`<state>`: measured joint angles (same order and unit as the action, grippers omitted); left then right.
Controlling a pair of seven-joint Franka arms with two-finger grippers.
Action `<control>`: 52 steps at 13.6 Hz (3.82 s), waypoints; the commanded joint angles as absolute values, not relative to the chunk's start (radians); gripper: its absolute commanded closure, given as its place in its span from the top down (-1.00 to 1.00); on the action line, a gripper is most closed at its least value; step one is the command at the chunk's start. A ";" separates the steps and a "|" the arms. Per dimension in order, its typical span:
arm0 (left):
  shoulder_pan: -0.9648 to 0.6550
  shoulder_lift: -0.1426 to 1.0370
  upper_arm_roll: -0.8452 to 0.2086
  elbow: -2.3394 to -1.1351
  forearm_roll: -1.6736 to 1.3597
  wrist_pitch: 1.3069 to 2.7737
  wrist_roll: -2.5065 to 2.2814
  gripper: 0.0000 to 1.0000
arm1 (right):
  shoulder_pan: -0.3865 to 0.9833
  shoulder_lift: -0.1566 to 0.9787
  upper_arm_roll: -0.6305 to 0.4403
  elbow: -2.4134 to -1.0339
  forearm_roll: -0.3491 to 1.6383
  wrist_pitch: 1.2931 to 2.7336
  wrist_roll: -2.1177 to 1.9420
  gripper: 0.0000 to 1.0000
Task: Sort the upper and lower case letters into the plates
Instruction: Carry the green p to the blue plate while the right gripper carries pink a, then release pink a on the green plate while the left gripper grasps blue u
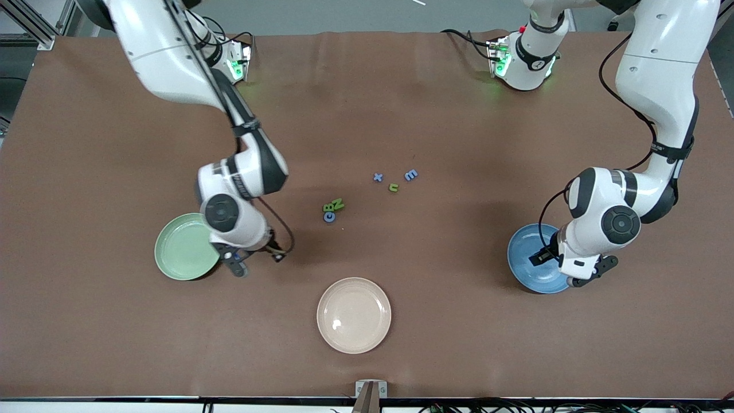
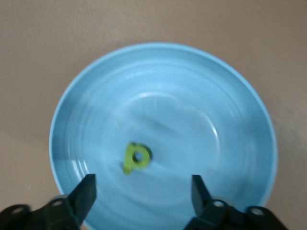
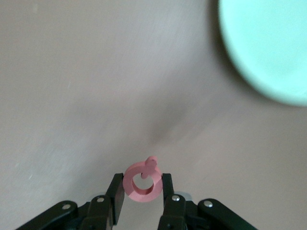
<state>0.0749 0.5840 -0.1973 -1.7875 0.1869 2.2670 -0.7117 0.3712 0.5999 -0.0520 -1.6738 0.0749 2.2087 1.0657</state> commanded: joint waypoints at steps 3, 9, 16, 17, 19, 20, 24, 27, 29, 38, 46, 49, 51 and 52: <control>0.071 0.479 -0.334 -1.841 0.195 2.198 -0.800 0.97 | 0.183 0.402 -0.029 -1.928 0.077 2.229 0.712 -0.97; 0.033 0.410 -0.468 -2.040 0.202 2.430 -0.981 0.97 | 0.077 0.393 -0.029 -2.103 0.086 2.385 0.528 -0.95; -0.172 0.462 -0.466 -2.054 0.342 2.445 -1.403 0.91 | 0.066 0.440 -0.029 -2.100 0.086 2.388 0.506 -0.91; -0.192 0.477 -0.468 -2.052 0.359 2.448 -1.469 0.90 | 0.066 0.448 -0.029 -2.097 0.086 2.391 0.506 -0.91; -0.213 0.494 -0.469 -2.052 0.371 2.450 -1.541 0.84 | 0.060 0.460 -0.029 -2.098 0.086 2.413 0.505 -0.91; -0.222 0.497 -0.469 -2.054 0.371 2.450 -1.564 0.81 | 0.060 0.465 -0.029 -2.095 0.086 2.414 0.505 -0.91; -0.285 0.523 -0.469 -2.097 0.373 2.534 -1.681 0.73 | 0.060 0.463 -0.029 -2.089 0.086 2.414 0.506 0.91; -0.301 0.506 -0.471 -2.140 0.373 2.552 -1.689 0.66 | 0.067 0.446 -0.025 -2.025 0.086 2.326 0.515 1.00; -0.301 0.497 -0.471 -2.187 0.373 2.626 -1.687 0.60 | 0.084 0.445 -0.020 -1.923 0.119 2.185 0.549 1.00; -0.308 0.499 -0.472 -2.212 0.411 2.648 -1.686 -0.20 | 0.426 0.498 -0.018 -1.911 0.198 2.435 1.066 1.00; -0.149 0.402 -0.471 -2.140 0.420 2.602 -1.573 -0.99 | 0.612 0.571 -0.052 -1.945 0.193 2.600 1.275 1.00; -0.042 0.417 -0.466 -2.056 0.422 2.557 -1.439 -0.99 | 0.724 0.623 -0.145 -1.918 0.189 2.599 1.315 0.99; 0.067 0.417 -0.468 -2.039 0.422 2.551 -1.302 -0.99 | 0.762 0.652 -0.179 -1.890 0.190 2.597 1.342 0.96; 0.110 0.417 -0.469 -2.040 0.422 2.551 -1.237 -0.99 | 0.765 0.664 -0.179 -1.870 0.189 2.591 1.368 0.96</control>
<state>0.0331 0.4110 -0.4578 -2.0519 0.4012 2.5661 -1.3323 0.7329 0.6285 -0.1495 -1.9168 0.1909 2.5933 1.3158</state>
